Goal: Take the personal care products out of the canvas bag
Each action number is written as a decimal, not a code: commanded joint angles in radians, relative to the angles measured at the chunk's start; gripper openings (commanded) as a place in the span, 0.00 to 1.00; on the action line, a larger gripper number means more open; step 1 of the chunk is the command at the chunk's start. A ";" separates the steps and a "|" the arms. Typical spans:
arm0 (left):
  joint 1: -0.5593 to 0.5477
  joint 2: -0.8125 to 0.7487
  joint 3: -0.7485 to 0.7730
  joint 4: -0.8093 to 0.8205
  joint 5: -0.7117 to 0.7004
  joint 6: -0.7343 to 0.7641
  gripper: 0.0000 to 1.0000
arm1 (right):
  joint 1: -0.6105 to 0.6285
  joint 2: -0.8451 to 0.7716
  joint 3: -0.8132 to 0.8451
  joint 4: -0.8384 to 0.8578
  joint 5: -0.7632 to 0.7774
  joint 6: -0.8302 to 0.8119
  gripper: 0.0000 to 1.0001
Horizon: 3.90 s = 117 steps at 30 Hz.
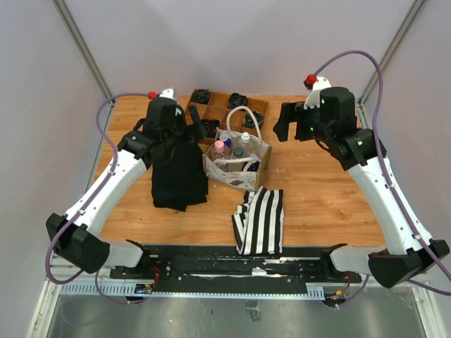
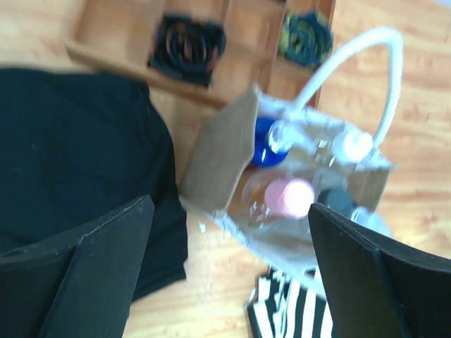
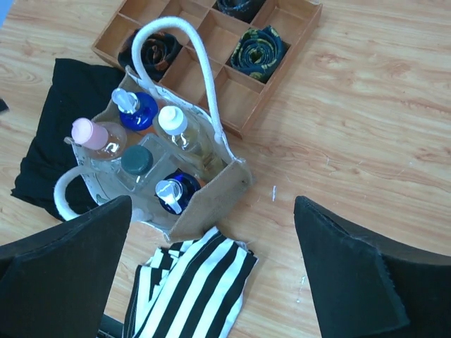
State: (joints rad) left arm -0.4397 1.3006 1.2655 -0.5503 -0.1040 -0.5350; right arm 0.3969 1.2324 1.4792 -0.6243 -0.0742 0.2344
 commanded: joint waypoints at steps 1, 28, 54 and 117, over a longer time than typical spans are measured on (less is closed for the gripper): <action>-0.004 0.061 0.186 -0.103 -0.160 0.084 1.00 | 0.016 0.096 0.120 -0.178 0.039 0.021 0.98; 0.153 0.996 1.008 -0.179 -0.149 0.054 1.00 | 0.058 -0.034 -0.227 -0.081 -0.058 0.026 0.98; 0.361 1.258 0.937 -0.221 -0.066 -0.170 1.00 | 0.057 -0.048 -0.263 -0.074 0.044 -0.029 0.98; 0.183 0.113 -0.358 0.067 -0.088 -0.323 1.00 | 0.490 -0.190 -0.223 -0.243 0.188 0.073 0.98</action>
State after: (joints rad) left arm -0.2527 1.4254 0.9363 -0.5201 -0.1452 -0.8299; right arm 0.8429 1.0584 1.2766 -0.8371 0.1287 0.2718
